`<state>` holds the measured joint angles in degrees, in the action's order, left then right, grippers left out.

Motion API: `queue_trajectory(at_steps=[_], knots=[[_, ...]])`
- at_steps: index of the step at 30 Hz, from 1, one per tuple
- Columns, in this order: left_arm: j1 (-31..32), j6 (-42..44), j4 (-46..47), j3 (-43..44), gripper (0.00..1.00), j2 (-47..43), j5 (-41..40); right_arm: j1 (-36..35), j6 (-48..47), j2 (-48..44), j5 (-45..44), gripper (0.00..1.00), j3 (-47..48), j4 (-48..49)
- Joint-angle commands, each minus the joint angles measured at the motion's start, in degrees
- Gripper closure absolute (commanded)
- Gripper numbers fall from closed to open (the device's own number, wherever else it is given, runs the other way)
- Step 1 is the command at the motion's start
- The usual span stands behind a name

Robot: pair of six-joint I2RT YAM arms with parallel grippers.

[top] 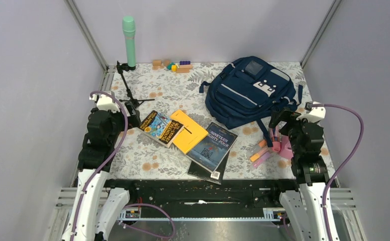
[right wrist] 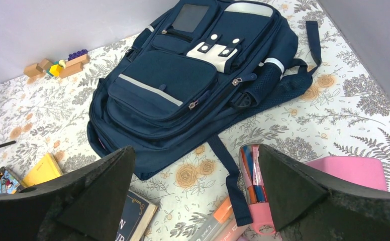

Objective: Pack the student bag
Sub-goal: Pick up the student bag at the center of the board.

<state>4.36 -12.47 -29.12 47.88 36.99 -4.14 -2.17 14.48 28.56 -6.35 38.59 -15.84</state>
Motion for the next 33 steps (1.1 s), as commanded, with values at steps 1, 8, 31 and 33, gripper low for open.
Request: queue_trajectory(at_steps=[1, 8, 31, 33], knots=[[-0.23, -0.34, 1.68, 2.16, 0.01, 1.47, 0.93, 0.16, 1.37, -0.23, 1.06, 0.0, -1.12, 2.93], [1.87, 1.16, -1.68, 5.47, 0.01, 7.93, 3.32, 0.15, 1.2, 0.47, 3.4, 0.0, -1.12, 2.41], [27.46, -2.73, 2.51, 25.26, 0.01, 33.51, 12.8, -0.4, 16.56, 15.0, 14.21, 0.13, -3.07, 2.08], [27.44, -2.26, 2.46, 23.19, 0.01, 32.7, 10.81, -1.51, 21.13, 16.11, 12.86, 0.13, -5.23, 7.41]])
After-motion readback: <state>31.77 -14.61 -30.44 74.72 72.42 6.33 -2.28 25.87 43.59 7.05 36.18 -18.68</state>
